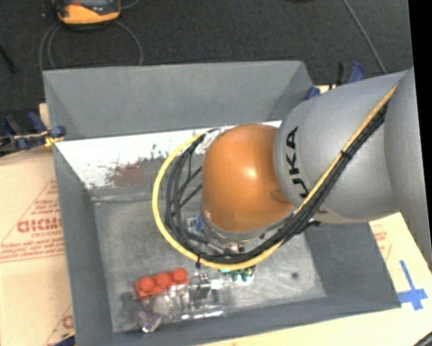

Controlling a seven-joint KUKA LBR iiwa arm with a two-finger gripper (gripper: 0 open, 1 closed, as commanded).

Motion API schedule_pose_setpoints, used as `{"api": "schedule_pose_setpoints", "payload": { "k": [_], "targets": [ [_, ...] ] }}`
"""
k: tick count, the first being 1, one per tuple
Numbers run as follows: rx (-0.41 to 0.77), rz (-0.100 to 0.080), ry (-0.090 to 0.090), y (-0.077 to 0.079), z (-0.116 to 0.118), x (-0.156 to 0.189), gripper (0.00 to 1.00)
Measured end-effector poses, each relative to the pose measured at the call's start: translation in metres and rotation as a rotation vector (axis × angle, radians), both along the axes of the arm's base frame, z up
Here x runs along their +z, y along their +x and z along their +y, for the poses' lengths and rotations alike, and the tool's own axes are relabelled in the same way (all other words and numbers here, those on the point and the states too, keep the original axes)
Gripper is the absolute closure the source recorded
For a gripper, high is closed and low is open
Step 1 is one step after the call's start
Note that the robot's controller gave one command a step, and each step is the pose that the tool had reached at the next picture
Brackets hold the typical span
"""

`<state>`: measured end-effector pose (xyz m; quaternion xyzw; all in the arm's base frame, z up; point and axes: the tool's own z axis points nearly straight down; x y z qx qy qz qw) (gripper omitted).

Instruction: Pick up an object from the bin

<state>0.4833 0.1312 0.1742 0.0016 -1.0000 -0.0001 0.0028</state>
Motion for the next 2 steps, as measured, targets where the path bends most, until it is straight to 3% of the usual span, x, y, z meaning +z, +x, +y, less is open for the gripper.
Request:
{"api": "schedule_pose_setpoints", "payload": {
  "k": [1,2],
  "targets": [
    [0.102,-0.010,0.001,0.0169,0.0145,-0.0655,0.00],
    [0.096,-0.033,0.007,0.0229,0.0157,-0.0617,1.00]
  ]
}}
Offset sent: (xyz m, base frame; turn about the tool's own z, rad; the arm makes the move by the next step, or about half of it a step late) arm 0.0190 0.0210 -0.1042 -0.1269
